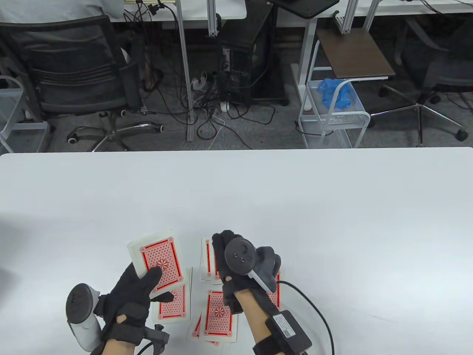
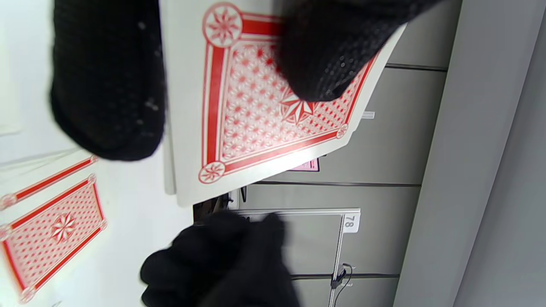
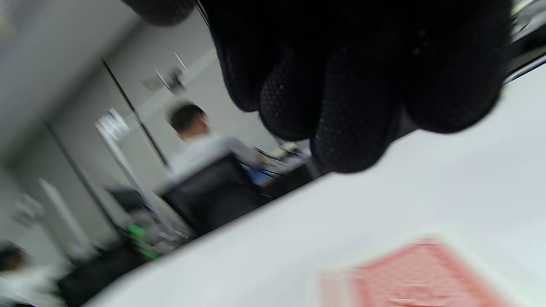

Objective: Four-player card dealing with fan arrangement

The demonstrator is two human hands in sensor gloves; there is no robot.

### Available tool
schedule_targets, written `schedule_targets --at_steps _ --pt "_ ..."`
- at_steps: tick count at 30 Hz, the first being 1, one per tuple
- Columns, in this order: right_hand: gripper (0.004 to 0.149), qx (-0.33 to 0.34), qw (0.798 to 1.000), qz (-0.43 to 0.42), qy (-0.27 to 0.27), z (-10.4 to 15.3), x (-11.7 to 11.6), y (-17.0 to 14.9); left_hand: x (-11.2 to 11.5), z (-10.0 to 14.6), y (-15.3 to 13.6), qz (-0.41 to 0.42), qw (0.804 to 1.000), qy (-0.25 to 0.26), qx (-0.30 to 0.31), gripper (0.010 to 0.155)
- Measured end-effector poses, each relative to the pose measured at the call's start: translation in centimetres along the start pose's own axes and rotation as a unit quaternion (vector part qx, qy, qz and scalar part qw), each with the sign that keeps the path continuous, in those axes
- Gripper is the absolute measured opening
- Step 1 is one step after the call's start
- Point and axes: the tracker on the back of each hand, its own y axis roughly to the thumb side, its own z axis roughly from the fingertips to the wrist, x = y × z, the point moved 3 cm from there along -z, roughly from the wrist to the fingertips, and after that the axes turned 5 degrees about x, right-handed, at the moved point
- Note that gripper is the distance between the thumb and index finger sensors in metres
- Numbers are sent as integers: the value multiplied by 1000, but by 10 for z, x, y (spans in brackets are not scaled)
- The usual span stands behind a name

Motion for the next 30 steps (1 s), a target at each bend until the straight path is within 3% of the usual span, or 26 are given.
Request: schedule_targets --at_steps 2,4,6,9,10,11,12,15,20,23,25,27,28,29,30 --pt "70 31 998 -47 14 16 5 20 10 0 -3 21 999 -23 -8 50" --pt "74 59 997 -37 46 30 5 33 22 1 -6 54 997 -50 -15 49" --pt "72 86 995 -13 43 40 5 40 33 2 -9 91 993 -75 -21 49" --pt "67 112 992 56 5 48 3 40 39 2 -14 123 987 -100 -32 49" --pt "66 113 991 64 -41 50 1 36 38 2 -17 135 986 -94 -37 49" --pt "65 124 989 64 -53 49 1 36 36 1 -18 136 986 -91 -41 49" --pt "64 124 988 82 -40 48 -1 35 33 0 -20 119 988 -85 -43 49" --pt "54 152 978 124 -71 52 1 40 34 0 -21 111 989 -84 -43 49" --pt "46 147 979 118 -74 56 8 41 39 2 -21 114 988 -91 -42 49" --pt "41 124 988 64 -65 55 13 33 43 2 -23 126 986 -104 -46 50" --pt "39 108 993 21 -34 51 14 24 44 2 -26 126 985 -108 -52 50" --pt "38 81 993 -88 21 44 14 8 43 2 -28 136 983 -106 -58 50" --pt "39 59 982 -169 64 38 13 -3 42 1 -28 145 982 -102 -60 50" --pt "41 43 943 -297 147 34 7 -17 40 0 -28 157 981 -103 -56 50" --pt "43 46 917 -354 178 34 6 -23 38 0 -26 166 979 -105 -49 50"
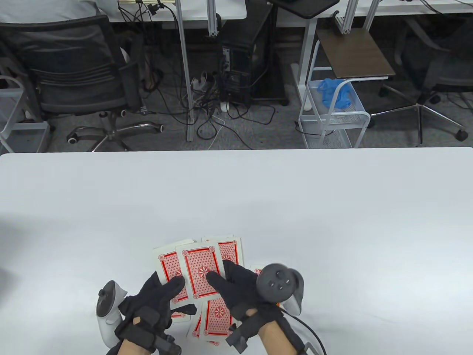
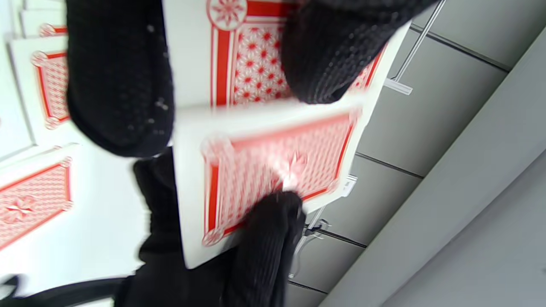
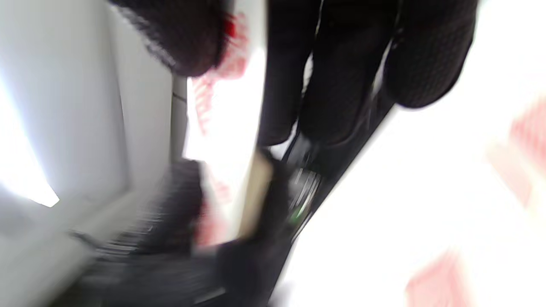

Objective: Four-player card dealing with fan arrangement

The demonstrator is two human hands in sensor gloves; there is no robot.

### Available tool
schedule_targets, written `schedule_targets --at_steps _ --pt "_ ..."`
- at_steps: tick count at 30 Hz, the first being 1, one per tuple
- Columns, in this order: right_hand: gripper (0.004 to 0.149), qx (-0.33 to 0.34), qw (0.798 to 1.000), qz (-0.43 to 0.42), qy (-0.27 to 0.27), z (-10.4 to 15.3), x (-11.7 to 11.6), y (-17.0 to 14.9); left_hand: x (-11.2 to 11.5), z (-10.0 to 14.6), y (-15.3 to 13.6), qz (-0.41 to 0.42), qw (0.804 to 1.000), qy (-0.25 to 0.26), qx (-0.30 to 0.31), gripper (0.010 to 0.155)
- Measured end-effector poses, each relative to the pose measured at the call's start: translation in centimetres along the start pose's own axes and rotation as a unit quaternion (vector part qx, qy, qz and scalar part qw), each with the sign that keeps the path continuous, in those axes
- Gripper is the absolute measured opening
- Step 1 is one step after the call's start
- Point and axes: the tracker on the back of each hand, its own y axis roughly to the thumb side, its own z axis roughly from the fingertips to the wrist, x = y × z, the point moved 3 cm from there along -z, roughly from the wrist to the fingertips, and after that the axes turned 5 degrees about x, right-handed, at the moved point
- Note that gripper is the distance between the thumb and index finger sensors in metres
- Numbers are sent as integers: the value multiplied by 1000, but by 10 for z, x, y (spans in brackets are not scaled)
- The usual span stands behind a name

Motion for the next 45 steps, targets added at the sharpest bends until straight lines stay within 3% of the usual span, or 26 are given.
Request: schedule_targets --at_steps 1,3,5,7,10,14,21,30,40,45 --pt "45 8 997 -71 13 2 9 -8 -3 1 3 0 1000 9 6 49" --pt "45 -13 994 -82 -76 12 29 -16 -9 2 7 -12 1000 25 12 49" --pt "44 -30 986 8 -166 24 51 -21 -14 3 8 -15 999 41 14 49" --pt "41 -59 971 96 -209 33 68 -26 -19 4 8 -16 999 48 13 49" --pt "36 -137 954 179 -195 44 83 -40 -22 4 8 -32 998 58 10 49" --pt "38 -194 930 233 -207 49 91 -56 -19 3 8 -54 997 53 9 49" --pt "41 -292 870 370 -146 38 96 -80 -20 3 12 -64 996 52 17 49" --pt "42 -230 896 337 -176 36 86 -74 -27 5 15 -54 996 63 21 49" --pt "39 -239 897 356 -106 16 53 -85 -30 6 16 -50 996 65 27 49" --pt "39 -228 904 345 -106 13 46 -82 -34 7 20 -40 996 69 36 49"
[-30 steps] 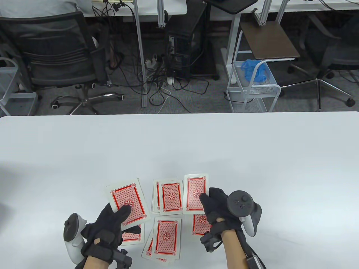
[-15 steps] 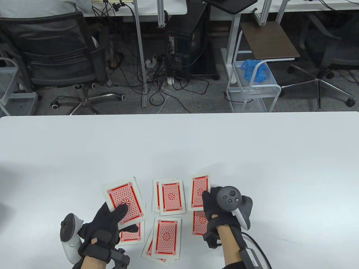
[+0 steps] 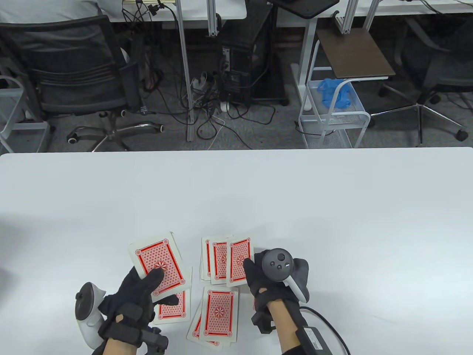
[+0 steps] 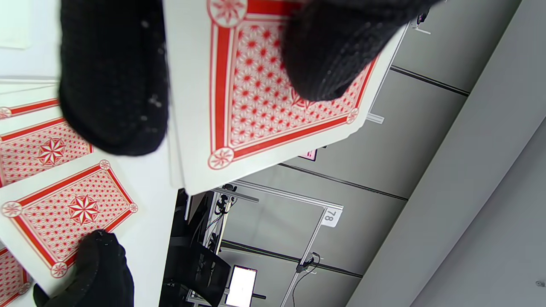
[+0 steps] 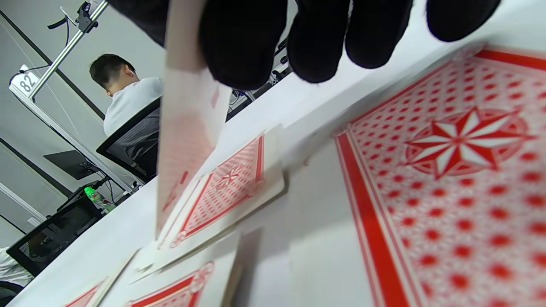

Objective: Four-player card dealing with fan arrangement

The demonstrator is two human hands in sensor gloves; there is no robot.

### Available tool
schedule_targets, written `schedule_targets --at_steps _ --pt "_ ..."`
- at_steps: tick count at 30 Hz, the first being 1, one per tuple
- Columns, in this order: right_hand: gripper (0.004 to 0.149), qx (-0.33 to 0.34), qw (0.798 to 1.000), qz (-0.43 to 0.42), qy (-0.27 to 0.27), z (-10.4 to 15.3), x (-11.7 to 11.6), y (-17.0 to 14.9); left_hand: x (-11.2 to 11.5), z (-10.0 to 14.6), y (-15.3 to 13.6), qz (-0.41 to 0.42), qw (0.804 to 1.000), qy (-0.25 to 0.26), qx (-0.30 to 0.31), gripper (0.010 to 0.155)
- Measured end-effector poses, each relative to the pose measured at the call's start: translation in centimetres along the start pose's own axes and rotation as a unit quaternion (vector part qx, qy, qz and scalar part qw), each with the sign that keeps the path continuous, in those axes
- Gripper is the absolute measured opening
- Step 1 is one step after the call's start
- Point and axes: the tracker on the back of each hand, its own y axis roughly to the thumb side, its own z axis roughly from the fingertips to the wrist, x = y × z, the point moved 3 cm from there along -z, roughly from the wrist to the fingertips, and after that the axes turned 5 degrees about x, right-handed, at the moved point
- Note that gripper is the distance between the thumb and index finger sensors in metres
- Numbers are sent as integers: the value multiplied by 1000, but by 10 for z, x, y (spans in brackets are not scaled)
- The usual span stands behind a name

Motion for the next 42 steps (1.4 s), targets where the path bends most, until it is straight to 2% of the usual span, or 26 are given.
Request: schedule_targets --at_steps 5,9,10,12,14,17,18,20,21,22,23,25,26,28,29,31,32,34,35,39,42 --pt "40 -8 999 36 -38 16 19 -6 -5 1 2 7 1000 9 4 49" --pt "40 -44 997 68 2 30 25 -20 -5 0 2 13 1000 10 4 49" --pt "40 -57 994 89 28 30 23 -22 -4 1 2 14 1000 9 4 49" --pt "40 -82 978 175 84 30 16 -22 -3 1 2 12 1000 8 4 49" --pt "40 -90 953 268 105 28 8 -19 -3 1 2 12 1000 7 5 49" --pt "50 -125 903 382 150 25 -5 -16 -1 1 1 1 1000 0 2 49" --pt "46 -137 894 399 150 26 -3 -10 1 0 0 -6 1000 -5 0 49" --pt "51 -114 895 413 124 27 0 5 7 -1 -2 -19 1000 -16 -6 49" --pt "49 -77 908 400 99 28 2 14 10 -1 -3 -26 999 -22 -9 49" --pt "45 -4 935 352 50 31 5 29 15 -2 -5 -40 999 -33 -14 49" --pt "44 47 953 300 7 34 9 41 19 -2 -7 -50 998 -42 -17 49" --pt "53 126 979 138 -86 44 21 63 30 -3 -11 -76 995 -63 -25 49" --pt "58 165 979 29 -116 49 25 74 36 -2 -13 -90 993 -73 -28 49" --pt "63 196 967 -121 -113 56 25 89 46 -2 -16 -102 990 -88 -30 49" --pt "68 193 966 -139 -105 58 23 94 49 -1 -18 -101 990 -92 -31 49" --pt "70 203 969 -120 -74 61 18 103 57 -1 -22 -81 990 -105 -41 50" --pt "67 195 974 -76 -92 65 17 107 61 2 -24 -68 991 -104 -49 50" --pt "56 203 965 -26 -166 70 25 109 59 3 -25 -76 993 -75 -50 51" --pt "53 215 962 -13 -167 70 27 110 59 3 -25 -78 992 -84 -51 51" --pt "46 214 961 -60 -166 71 32 109 61 1 -31 -15 991 -121 -59 50" --pt "42 213 959 -109 -149 68 35 101 59 1 -34 6 990 -124 -66 50"
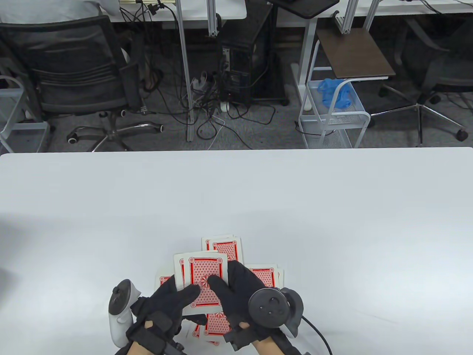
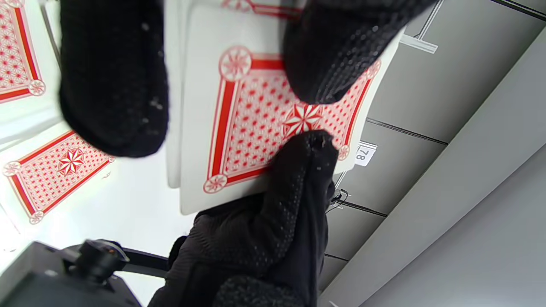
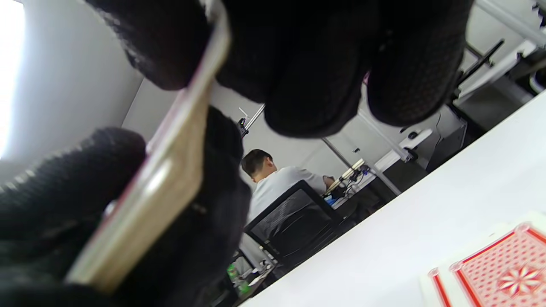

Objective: Four-player card dealing with fan arrangement

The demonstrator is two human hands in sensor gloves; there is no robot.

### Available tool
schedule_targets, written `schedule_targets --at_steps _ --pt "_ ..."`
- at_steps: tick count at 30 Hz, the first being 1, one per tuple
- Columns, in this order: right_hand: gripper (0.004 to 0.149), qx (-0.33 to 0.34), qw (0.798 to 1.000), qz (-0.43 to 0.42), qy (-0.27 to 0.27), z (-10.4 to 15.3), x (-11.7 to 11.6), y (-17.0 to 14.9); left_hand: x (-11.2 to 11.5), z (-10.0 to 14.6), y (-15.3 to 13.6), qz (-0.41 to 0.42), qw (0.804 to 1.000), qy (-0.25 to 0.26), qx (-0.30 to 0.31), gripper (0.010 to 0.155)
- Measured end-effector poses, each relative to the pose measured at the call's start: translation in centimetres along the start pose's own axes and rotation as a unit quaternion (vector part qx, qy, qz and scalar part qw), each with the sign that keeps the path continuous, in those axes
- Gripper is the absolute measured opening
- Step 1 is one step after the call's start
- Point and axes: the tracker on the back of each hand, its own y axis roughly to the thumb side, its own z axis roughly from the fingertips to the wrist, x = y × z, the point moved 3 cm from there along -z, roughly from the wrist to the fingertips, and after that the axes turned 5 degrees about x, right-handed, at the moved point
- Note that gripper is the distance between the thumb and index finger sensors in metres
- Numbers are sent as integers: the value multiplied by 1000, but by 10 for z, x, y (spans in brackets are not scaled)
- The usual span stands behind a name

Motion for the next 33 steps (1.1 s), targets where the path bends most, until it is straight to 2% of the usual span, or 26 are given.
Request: schedule_targets --at_steps 2,4,5,6,8,10,12,13,15,18,20,22,24,25,28,29,31,32,33 --pt "41 -15 997 -69 1 1 1 -11 -2 0 -2 22 1000 3 -4 50" --pt "42 -45 988 -139 -48 6 4 -26 -6 3 4 24 999 25 5 50" --pt "42 -67 981 -163 -83 8 7 -34 -13 6 11 1 998 56 17 50" --pt "42 -83 977 -171 -93 10 9 -39 -19 8 16 -20 996 78 24 50" --pt "42 -122 979 -154 -54 12 9 -52 -35 15 29 -66 990 115 45 49" --pt "39 -167 981 -97 13 13 5 -63 -49 21 38 -70 986 139 57 49" --pt "38 -204 974 -51 88 13 -3 -70 -61 28 45 -49 984 158 66 49" --pt "38 -222 961 -31 164 14 -14 -73 -66 31 48 -32 983 167 76 49" --pt "38 -229 941 -11 247 16 -32 -74 -71 34 54 -11 981 169 90 49" --pt "39 -229 926 26 300 18 -51 -70 -71 35 56 -13 981 170 95 49" --pt "39 -221 917 83 322 20 -63 -66 -69 34 54 -25 982 166 90 49" --pt "40 -199 904 192 324 23 -74 -60 -65 31 51 -39 983 159 81 49" --pt "40 -172 882 297 322 25 -83 -56 -60 28 48 -53 984 151 73 49" --pt "41 -157 862 354 327 26 -88 -55 -58 27 47 -63 985 146 69 49" --pt "44 -144 814 435 357 29 -101 -60 -52 24 45 -83 986 134 62 49" --pt "41 -145 815 431 359 29 -99 -59 -50 23 44 -87 986 130 59 49" --pt "42 -135 834 412 342 24 -93 -54 -44 19 39 -90 988 112 49 49" --pt "42 -117 857 387 320 20 -87 -50 -41 18 37 -89 989 106 46 49" --pt "42 -89 899 335 266 16 -75 -42 -37 15 34 -88 990 97 41 49"
